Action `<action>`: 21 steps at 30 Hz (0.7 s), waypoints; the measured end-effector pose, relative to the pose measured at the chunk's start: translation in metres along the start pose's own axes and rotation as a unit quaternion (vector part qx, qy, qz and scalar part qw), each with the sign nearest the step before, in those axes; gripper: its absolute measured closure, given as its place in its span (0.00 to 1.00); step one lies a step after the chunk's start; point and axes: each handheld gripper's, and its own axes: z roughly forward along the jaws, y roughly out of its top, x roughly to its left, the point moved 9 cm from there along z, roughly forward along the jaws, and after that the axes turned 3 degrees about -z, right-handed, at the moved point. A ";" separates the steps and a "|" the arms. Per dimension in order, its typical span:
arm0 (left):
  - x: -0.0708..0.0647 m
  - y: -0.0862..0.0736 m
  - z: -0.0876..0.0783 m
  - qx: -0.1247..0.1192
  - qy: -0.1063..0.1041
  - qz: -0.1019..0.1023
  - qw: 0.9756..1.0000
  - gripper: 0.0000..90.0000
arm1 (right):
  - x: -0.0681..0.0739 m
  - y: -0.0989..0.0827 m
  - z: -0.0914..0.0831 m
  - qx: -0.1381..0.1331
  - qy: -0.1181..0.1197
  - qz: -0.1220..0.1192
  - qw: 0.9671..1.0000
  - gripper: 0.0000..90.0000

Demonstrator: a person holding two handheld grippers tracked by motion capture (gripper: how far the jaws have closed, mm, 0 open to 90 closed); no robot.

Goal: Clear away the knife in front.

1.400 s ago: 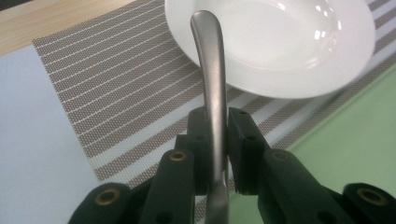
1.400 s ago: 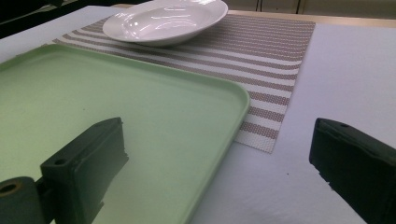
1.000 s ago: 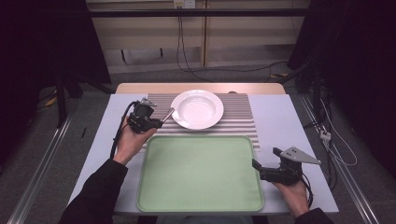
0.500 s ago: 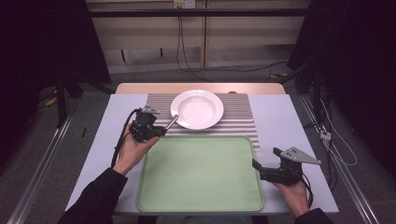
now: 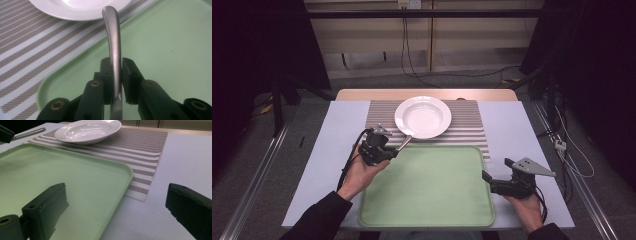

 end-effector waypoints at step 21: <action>-0.021 -0.026 0.033 0.051 -0.018 -0.015 0.998 0.89 | 0.001 -0.001 0.000 0.002 0.002 -0.004 1.000 0.04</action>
